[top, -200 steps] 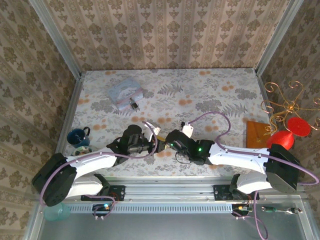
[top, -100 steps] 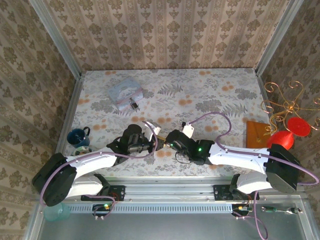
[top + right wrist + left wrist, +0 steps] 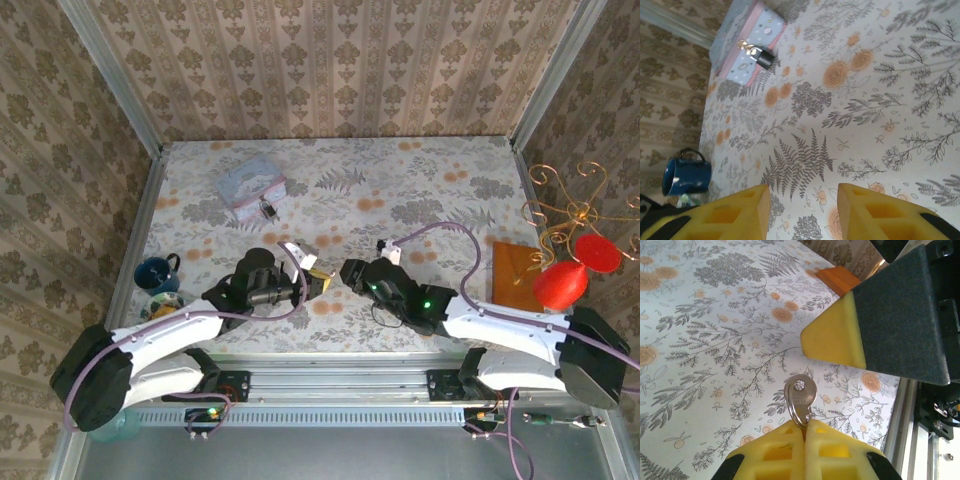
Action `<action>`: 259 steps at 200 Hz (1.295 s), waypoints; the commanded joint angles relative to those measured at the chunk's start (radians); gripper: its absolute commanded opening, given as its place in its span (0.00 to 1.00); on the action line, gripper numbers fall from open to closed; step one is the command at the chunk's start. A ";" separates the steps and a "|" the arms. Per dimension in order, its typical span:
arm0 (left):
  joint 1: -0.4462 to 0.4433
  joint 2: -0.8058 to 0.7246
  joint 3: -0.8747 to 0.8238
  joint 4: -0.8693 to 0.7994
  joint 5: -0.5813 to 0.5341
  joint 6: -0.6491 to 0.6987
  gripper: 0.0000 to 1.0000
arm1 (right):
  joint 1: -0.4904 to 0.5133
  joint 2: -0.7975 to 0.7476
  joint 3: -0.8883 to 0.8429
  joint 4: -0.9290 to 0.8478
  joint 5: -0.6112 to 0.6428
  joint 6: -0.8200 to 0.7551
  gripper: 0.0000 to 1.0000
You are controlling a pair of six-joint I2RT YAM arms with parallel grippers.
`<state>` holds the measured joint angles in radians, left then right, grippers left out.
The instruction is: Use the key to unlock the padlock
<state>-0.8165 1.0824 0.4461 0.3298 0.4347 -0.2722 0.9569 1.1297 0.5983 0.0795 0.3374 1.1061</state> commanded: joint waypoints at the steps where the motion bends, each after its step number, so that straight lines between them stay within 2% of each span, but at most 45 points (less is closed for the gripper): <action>1: 0.010 -0.024 0.031 -0.020 0.055 0.052 0.00 | -0.010 -0.063 -0.037 0.144 -0.123 -0.171 0.41; 42: 0.014 -0.027 0.050 -0.033 0.103 0.078 0.00 | -0.010 -0.081 -0.052 0.211 -0.258 -0.262 0.41; 80: 0.013 -0.036 0.054 -0.038 0.137 0.087 0.00 | -0.009 -0.050 -0.037 0.196 -0.301 -0.276 0.37; 125: 0.014 -0.042 0.056 -0.048 0.150 0.098 0.00 | -0.005 -0.028 -0.008 0.141 -0.277 -0.282 0.32; 180: 0.026 -0.048 0.052 -0.052 0.145 0.100 0.00 | -0.003 -0.044 -0.015 0.121 -0.253 -0.275 0.10; 202: 0.032 -0.058 0.044 -0.036 0.142 0.092 0.00 | -0.003 -0.060 -0.023 0.123 -0.231 -0.266 0.06; 240: 0.043 -0.101 0.016 -0.014 0.139 0.089 0.22 | -0.004 -0.078 -0.044 0.156 -0.202 -0.218 0.00; 259: 0.046 -0.126 -0.003 -0.011 0.124 0.099 0.24 | -0.005 -0.091 -0.062 0.188 -0.188 -0.185 0.00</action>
<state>-0.7773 0.9974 0.4675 0.2836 0.5625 -0.1928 0.9489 1.0676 0.5591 0.2371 0.1005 0.8719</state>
